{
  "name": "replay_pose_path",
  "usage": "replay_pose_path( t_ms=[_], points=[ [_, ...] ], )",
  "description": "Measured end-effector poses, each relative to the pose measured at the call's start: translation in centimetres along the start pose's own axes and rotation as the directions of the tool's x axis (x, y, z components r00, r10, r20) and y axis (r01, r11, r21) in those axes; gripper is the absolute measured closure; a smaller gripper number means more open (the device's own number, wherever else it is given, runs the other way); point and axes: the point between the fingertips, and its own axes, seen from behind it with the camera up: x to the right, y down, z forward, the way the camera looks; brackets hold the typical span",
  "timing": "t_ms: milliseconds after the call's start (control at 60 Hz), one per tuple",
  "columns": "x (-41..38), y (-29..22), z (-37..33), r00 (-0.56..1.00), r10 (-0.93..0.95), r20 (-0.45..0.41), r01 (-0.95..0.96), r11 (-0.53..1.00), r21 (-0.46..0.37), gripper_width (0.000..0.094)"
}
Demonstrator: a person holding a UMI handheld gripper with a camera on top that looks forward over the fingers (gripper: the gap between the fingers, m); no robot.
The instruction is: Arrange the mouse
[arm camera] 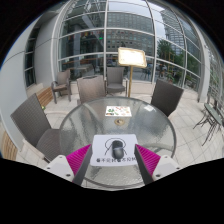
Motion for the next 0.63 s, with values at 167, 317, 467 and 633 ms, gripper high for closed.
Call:
replay_pose_path(
  t_ms=[167,317,467,633],
  points=[
    [-0.8,2.5,-2.4,1.000,-0.022,0.010,0.022,0.999,-0.034,0.0077],
    [-0.6,3.8,-3.6,0.999,-0.046,-0.002,0.046,0.998,-0.049,0.0078],
    [-0.9,4.0,-3.9,0.999,-0.031,0.007,0.032,0.998,-0.049,0.0076],
    [-1.5,4.2,-4.1,1.000,-0.017,0.023,0.018,0.999,-0.045,0.0080]
  ],
)
